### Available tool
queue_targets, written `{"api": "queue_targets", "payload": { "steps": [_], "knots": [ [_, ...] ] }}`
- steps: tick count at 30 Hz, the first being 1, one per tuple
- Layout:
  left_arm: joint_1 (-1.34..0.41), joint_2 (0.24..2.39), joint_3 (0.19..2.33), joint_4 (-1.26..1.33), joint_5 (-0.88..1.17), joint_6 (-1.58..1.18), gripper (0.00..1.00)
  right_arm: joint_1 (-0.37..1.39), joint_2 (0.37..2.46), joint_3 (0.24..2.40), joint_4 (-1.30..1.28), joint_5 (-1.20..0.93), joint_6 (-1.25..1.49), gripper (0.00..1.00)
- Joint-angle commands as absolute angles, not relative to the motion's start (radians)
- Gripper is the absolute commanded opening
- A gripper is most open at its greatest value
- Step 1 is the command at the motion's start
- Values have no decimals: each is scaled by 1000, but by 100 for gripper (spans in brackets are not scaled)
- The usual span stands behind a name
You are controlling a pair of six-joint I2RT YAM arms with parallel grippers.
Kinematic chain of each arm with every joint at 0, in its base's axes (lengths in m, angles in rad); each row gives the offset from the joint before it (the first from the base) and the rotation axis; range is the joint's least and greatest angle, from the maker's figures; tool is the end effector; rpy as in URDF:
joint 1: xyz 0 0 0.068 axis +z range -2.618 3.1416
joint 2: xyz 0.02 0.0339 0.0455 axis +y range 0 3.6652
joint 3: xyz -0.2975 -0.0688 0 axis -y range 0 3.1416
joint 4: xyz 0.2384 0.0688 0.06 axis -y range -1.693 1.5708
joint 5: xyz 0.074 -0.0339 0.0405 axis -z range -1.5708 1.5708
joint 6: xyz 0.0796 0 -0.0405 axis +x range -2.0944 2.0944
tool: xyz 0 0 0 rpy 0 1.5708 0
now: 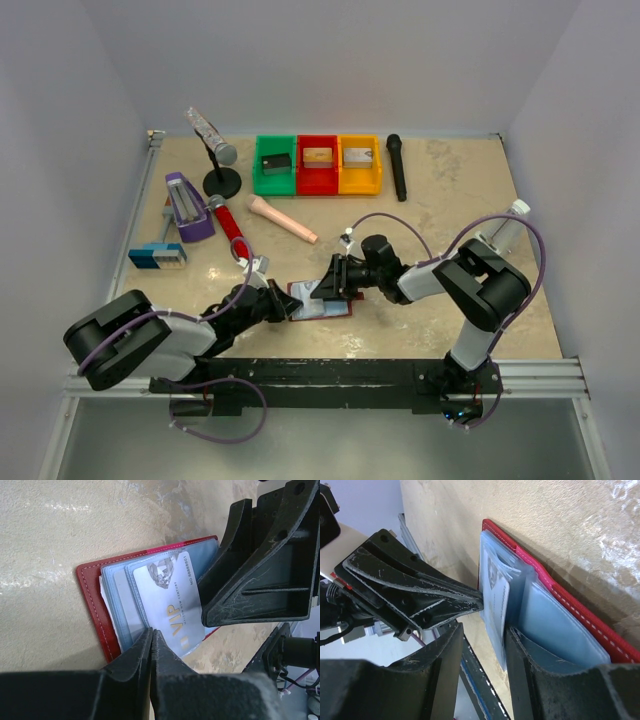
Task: Take the credit cards out of the card holder
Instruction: Remove the credit card from the card holder.
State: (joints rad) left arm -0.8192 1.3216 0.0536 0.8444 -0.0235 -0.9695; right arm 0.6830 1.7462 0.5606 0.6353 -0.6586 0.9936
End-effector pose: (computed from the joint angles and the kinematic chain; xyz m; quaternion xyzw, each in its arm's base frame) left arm 0.1482 -0.1558 0.1290 -0.0694 0.8370 -0.4170 0.3474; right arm 0.2282 0.2485 0.1364 -0.0283 0.8402 0.5323 0.0992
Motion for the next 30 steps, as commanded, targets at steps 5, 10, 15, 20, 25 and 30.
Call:
{"api": "queue_targets", "payload": {
  "steps": [5,10,15,20,25,30],
  "knots": [
    [-830,1324,-46,862,-15,-971,8,693,1710,598,675,-749,983,45],
    [-828,1345,-44,893,-5,-971,9,693,1703,598,667,-744,983,43],
    [-828,1339,-54,885,-14,-980,11,693,1680,580,647,-732,973,41],
    [-828,1335,-64,871,-26,-986,12,684,1655,565,630,-726,963,39],
    [-828,1331,-67,871,-29,-988,11,680,1643,560,626,-724,960,38],
    [-828,1327,-72,868,-34,-991,12,676,1629,552,617,-721,956,37]
  ]
}}
